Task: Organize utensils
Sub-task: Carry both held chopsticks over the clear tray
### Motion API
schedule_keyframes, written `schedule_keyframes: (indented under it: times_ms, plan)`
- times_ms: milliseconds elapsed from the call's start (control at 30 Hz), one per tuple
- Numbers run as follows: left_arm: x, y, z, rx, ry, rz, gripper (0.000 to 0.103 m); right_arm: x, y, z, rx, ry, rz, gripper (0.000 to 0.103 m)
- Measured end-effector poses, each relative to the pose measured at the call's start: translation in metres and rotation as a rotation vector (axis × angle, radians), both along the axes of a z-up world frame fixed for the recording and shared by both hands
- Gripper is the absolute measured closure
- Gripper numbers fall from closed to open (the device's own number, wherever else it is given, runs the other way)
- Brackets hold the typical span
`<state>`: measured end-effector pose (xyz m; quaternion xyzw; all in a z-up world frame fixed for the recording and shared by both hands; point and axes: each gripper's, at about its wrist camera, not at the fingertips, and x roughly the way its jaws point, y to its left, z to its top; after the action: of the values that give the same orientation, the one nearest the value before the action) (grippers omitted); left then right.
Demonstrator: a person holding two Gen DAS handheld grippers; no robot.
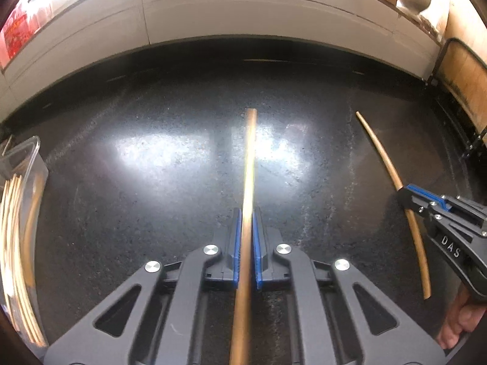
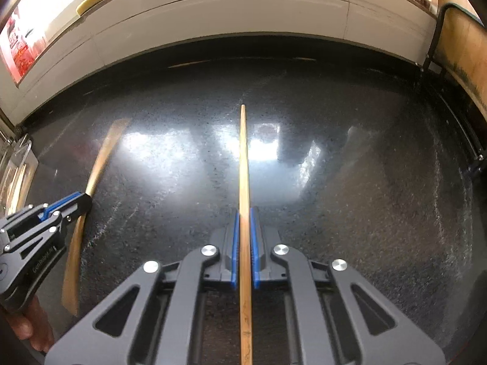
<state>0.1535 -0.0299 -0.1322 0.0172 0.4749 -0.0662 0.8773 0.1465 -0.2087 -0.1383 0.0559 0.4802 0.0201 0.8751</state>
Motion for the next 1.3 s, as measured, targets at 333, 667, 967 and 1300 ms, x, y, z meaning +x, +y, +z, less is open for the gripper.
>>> schedule_keyframes:
  times_ms: [333,667,967,1300]
  plan:
    - [-0.016,0.018,0.026,-0.018,-0.023,0.027,0.097,-0.027,0.001,0.035,0.064,-0.042,0.001,0.095]
    - [-0.069,0.079,0.07,-0.028,-0.07,0.104,0.097,-0.065,0.048,0.079,0.106,-0.101,0.077,0.095]
    - [-0.121,0.183,0.113,-0.007,-0.131,0.278,0.097,-0.066,0.159,0.116,0.156,-0.139,0.287,0.095]
    - [-0.148,0.287,0.124,-0.008,-0.136,0.46,0.097,-0.053,0.292,0.132,0.29,-0.067,0.508,0.095]
